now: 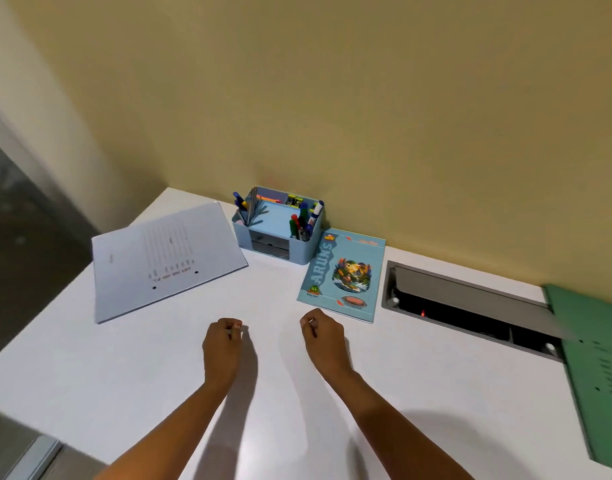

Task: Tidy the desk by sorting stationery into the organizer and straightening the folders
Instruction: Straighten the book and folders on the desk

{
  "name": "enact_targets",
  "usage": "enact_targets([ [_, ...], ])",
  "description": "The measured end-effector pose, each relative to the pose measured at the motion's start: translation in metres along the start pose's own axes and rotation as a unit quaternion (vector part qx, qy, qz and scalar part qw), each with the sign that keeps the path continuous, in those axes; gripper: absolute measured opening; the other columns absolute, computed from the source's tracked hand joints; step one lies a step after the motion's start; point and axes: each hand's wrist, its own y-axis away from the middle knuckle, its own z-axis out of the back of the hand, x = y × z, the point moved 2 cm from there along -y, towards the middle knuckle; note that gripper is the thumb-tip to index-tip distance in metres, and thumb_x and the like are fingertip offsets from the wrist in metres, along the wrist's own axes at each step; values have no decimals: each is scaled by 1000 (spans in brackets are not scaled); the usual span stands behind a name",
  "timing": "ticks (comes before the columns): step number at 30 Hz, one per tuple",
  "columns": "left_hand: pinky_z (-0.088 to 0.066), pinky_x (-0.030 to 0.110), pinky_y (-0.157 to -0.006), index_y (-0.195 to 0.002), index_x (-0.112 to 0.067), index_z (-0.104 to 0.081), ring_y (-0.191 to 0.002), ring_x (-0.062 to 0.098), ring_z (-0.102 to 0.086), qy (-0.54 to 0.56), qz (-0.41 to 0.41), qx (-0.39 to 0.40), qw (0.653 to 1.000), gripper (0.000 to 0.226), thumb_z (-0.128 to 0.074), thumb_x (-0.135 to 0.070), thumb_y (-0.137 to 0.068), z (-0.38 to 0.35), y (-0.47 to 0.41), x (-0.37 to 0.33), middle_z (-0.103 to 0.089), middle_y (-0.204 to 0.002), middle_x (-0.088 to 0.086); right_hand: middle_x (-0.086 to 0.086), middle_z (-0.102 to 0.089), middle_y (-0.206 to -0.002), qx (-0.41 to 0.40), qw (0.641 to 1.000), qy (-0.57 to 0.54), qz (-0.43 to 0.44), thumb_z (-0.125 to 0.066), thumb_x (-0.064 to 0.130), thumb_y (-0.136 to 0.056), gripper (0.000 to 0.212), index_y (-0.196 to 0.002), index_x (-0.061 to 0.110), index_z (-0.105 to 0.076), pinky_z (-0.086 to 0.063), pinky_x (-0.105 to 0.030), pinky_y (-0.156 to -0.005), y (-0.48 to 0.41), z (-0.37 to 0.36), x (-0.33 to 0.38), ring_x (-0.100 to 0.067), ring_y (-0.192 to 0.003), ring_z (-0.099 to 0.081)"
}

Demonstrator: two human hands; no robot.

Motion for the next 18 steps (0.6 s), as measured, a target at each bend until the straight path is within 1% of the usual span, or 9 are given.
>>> enact_targets([
  [2, -44, 33, -84, -101, -1, -65, -102, 28, -62, -18, 6, -32, 999, 22, -45, -1, -91, 28, -30, 12, -71, -104, 12, -6, -68, -96, 31, 999, 18, 14, -50, 18, -96, 14, -100, 13, -63, -34, -19, -65, -18, -27, 20, -19, -87, -60],
  [4, -44, 38, -89, -102, 4, -66, -107, 32, -60, -35, 24, -71, 997, 22, -48, 2, -89, 53, -60, 23, -70, -107, 17, -7, -65, -106, 57, 998, 34, 23, -49, 16, -96, 19, -107, 13, -63, -36, -19, -69, -37, -52, 38, -20, -97, -59],
  [5, -43, 42, -93, -105, 5, -65, -110, 36, -58, -51, 39, -93, 994, 22, -51, -1, -89, 64, -74, 29, -67, -112, 21, -8, -63, -112, 68, 996, 42, 31, -48, 15, -96, 22, -112, 13, -63, -39, -20, -75, -46, -64, 46, -21, -102, -58],
  [7, -39, 48, -99, -112, 4, -62, -116, 43, -51, -75, 95, -141, 983, 26, -57, -8, -90, 84, -99, 39, -58, -123, 25, -9, -58, -123, 82, 994, 58, 38, -48, 14, -96, 28, -122, 12, -60, -42, -26, -95, -64, -86, 60, -23, -114, -55],
  [9, -38, 54, -100, -118, 4, -58, -118, 46, -47, -99, 147, -175, 969, 35, -64, -13, -87, 100, -121, 45, -52, -128, 26, -8, -50, -135, 88, 994, 56, 27, -48, 14, -97, 33, -130, 12, -54, -38, -30, -107, -83, -104, 72, -22, -125, -47],
  [11, -41, 57, -98, -119, 4, -55, -117, 46, -48, -123, 186, -183, 957, 45, -69, -19, -83, 113, -140, 50, -51, -127, 26, -8, -39, -146, 91, 995, 49, 2, -48, 15, -98, 41, -138, 10, -45, -32, -32, -114, -104, -119, 81, -22, -135, -37],
  [13, -44, 56, -98, -121, 4, -51, -117, 45, -48, -126, 221, -181, 950, 52, -71, -23, -82, 124, -155, 57, -49, -126, 26, -8, -27, -154, 102, 993, 62, -26, -45, 17, -99, 48, -145, 10, -33, -24, -34, -118, -126, -130, 88, -23, -142, -25],
  [14, -43, 56, -99, -123, 5, -49, -118, 44, -47, -120, 237, -178, 948, 55, -71, -24, -82, 127, -161, 61, -48, -127, 26, -8, -24, -156, 107, 991, 70, -33, -45, 17, -99, 50, -146, 9, -30, -22, -34, -119, -136, -135, 91, -24, -144, -23],
  [18, -39, 54, -104, -128, 5, -42, -123, 44, -43, -119, 273, -193, 935, 61, -70, -24, -82, 129, -173, 67, -45, -132, 26, -15, -40, -145, 113, 989, 77, -47, -48, 19, -96, 50, -142, 6, -35, -26, -38, -115, -165, -151, 103, -29, -136, -34],
])
